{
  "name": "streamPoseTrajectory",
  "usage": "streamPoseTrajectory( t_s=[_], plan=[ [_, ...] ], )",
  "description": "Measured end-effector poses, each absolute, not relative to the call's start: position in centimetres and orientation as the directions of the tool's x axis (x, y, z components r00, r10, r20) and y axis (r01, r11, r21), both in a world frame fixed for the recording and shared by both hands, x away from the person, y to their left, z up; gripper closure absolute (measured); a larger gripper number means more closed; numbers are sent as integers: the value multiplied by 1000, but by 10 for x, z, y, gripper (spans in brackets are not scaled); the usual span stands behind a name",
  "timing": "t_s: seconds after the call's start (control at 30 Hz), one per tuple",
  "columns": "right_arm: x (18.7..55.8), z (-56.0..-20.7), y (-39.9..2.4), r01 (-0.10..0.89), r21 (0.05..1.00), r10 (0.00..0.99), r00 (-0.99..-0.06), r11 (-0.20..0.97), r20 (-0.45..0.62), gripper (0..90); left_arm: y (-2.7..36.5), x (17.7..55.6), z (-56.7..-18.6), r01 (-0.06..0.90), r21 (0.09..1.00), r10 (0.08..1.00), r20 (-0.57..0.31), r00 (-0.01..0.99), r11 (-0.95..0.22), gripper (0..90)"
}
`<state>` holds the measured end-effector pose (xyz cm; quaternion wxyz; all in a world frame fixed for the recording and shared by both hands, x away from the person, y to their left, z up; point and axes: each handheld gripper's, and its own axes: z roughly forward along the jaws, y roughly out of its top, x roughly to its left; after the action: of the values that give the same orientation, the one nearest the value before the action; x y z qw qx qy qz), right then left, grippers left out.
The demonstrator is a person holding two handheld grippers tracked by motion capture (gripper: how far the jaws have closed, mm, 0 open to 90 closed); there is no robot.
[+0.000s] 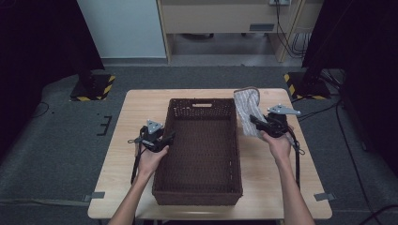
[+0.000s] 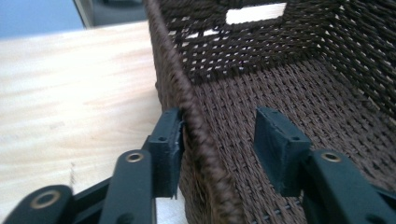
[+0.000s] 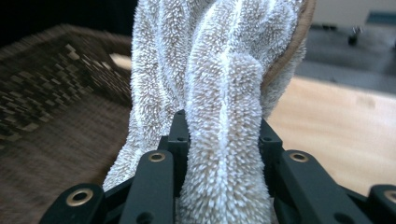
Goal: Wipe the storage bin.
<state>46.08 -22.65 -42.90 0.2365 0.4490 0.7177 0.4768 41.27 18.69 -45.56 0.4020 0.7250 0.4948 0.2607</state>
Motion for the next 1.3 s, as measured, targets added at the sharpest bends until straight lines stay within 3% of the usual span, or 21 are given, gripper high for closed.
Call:
streamPoseTrajectory(
  t_s=[0.2, 0.3, 0.43, 0.73, 1.0, 1.3],
  plan=[
    [435, -398, -225, 371, 916, 832, -548, 151, 85, 678, 187, 412, -453, 503, 847, 922, -40, 384, -173, 440],
    [430, -403, -218, 389, 901, 825, -561, 191, 67, 678, 189, 413, -447, 495, 855, 924, -50, 378, -156, 384],
    [432, -419, -211, 418, 885, 827, -558, 205, 72, 678, 193, 406, -439, 490, 855, 920, -39, 391, -172, 383],
    [442, -481, -195, 534, 829, 843, -512, 164, 163, 681, 201, 374, -438, 534, 826, 909, -71, 412, -177, 440],
    [444, -528, -185, 602, 770, 862, -487, 213, 142, 680, 199, 365, -439, 534, 827, 904, -78, 420, -177, 515],
    [440, -491, -208, 546, 815, 877, -468, 194, 104, 674, 200, 366, -438, 553, 817, 905, -99, 413, -163, 536]
  ],
)
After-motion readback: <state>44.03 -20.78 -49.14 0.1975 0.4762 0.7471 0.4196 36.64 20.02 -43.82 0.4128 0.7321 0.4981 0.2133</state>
